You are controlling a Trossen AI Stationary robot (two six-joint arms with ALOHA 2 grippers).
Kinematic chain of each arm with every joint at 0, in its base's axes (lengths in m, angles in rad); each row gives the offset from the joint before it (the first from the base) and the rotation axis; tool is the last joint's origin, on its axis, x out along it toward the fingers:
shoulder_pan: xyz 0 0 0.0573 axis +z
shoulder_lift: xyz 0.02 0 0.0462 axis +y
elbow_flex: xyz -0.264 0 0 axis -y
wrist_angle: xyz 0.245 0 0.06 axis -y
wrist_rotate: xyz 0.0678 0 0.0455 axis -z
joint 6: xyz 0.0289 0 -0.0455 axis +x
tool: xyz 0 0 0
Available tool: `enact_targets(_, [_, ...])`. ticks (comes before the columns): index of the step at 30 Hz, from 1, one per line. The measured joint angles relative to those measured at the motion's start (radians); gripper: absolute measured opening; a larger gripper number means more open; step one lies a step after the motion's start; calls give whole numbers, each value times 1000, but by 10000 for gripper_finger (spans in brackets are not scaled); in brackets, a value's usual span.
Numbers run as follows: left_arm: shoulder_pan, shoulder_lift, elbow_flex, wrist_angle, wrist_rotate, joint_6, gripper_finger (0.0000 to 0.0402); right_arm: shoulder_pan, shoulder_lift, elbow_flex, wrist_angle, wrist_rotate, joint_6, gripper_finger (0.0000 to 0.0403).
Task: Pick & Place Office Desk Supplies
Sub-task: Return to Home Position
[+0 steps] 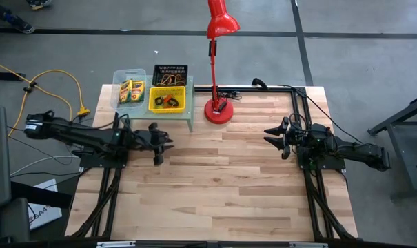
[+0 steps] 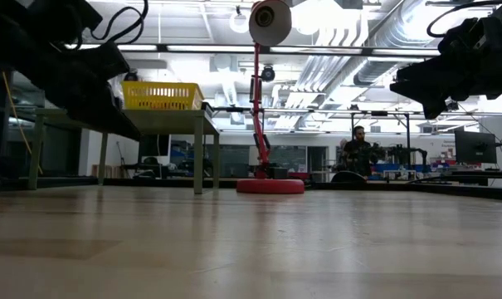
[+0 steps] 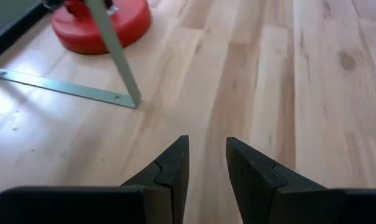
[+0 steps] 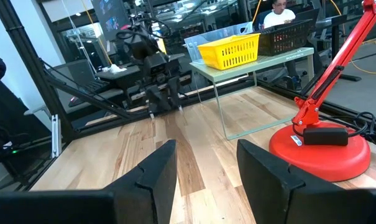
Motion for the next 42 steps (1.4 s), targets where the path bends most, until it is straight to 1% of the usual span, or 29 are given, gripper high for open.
enact_targets(11, [112,-65,-11,11,4,1,101,0,0,0,0,0,0,155])
enact_targets(20, [171,-210,-83,11,21,4,101,0,0,0,0,0,0,155])
enact_targets(28, [156,-325,-150,8,19,4,101,0,0,0,0,0,0,155])
enact_targets(32, [134,-368,-175,6,77,25,101,0,0,0,0,0,0,155])
enact_targets(37, [105,-431,-210,9,90,56,101,0,0,0,0,0,0,155])
enact_targets(42, [85,-495,-243,12,153,78,101,0,0,0,0,0,0,155])
